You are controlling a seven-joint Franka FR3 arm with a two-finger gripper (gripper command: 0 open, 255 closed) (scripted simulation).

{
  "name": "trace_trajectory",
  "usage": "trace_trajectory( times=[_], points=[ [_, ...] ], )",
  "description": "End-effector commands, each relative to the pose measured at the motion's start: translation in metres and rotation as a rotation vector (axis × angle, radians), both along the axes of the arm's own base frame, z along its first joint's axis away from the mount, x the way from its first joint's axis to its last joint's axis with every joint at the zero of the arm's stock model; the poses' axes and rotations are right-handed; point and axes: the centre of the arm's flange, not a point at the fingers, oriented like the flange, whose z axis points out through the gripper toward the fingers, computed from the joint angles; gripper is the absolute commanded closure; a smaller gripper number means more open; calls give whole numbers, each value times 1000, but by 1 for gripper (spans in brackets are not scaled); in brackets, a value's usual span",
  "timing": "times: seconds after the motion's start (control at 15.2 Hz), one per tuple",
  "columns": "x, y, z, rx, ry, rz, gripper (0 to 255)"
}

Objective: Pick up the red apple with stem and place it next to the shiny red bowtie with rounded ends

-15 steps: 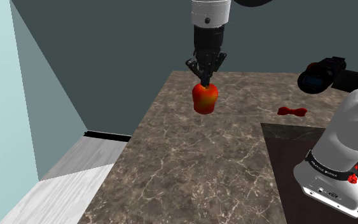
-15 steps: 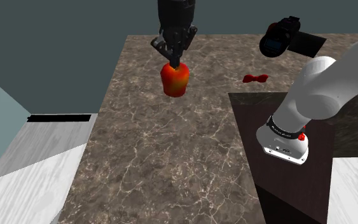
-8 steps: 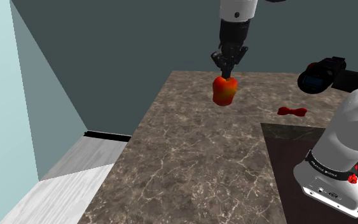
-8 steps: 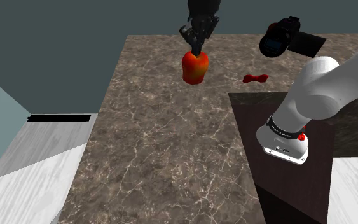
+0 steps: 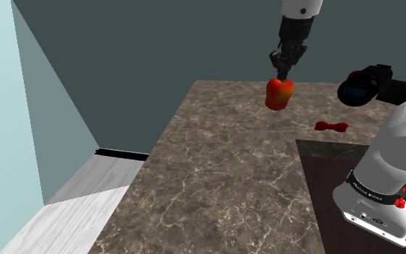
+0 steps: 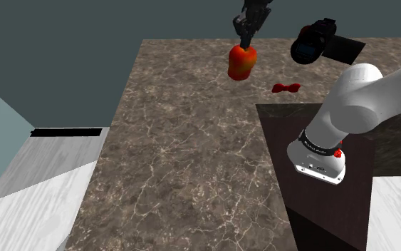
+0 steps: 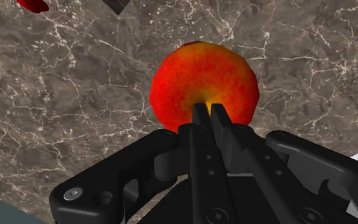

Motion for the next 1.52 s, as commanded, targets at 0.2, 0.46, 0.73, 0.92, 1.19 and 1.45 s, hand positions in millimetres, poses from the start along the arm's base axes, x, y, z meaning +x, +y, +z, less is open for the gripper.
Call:
trace_trajectory(
  times=[0.2,0.46,0.73,0.92,1.19,1.45],
  points=[
    [-13,-66,0,0,0,1,255],
    [-24,-118,0,0,0,1,255],
    [-35,-169,0,0,0,1,255],
    [-43,-208,0,0,0,1,255],
    [-54,-260,0,0,0,1,255],
    [-66,-316,1,0,0,1,255]
  ],
)
